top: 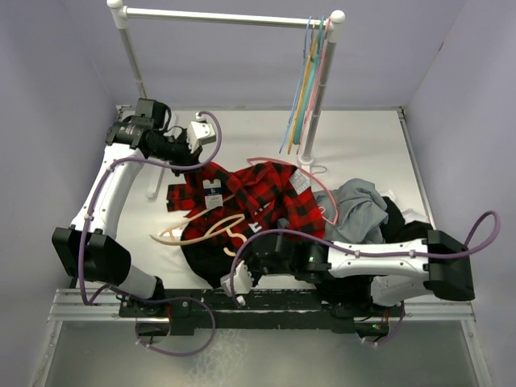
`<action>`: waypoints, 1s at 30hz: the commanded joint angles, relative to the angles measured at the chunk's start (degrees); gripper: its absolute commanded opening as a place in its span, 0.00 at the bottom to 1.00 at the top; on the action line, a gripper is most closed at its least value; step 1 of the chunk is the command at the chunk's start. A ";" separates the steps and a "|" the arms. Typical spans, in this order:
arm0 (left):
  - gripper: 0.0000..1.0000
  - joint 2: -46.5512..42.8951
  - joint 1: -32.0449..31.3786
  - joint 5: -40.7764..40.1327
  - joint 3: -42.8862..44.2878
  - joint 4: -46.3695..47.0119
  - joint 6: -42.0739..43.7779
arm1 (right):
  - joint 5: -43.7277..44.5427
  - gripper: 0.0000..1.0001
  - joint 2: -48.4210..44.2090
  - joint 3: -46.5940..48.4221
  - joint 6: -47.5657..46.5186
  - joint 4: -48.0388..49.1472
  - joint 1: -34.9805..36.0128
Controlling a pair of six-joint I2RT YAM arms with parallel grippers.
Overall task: Place the shirt on the hanger
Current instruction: Hang the shirt on the hanger.
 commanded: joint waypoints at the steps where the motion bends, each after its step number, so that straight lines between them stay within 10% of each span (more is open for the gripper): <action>1: 0.00 -1.82 0.85 1.50 0.36 1.85 -0.24 | -6.21 0.00 -6.25 3.91 6.22 -0.62 -0.02; 9: 0.00 4.30 3.61 7.66 8.05 -9.37 8.52 | -14.23 0.00 -18.99 0.25 11.63 -0.01 -0.40; 21: 0.00 12.06 3.98 18.25 14.80 -24.76 21.01 | -18.51 0.00 -38.55 -9.87 19.66 19.99 -9.09; 30: 0.00 13.14 3.96 23.70 14.31 -24.83 22.50 | -18.00 0.00 -37.00 -15.95 24.85 43.84 -10.38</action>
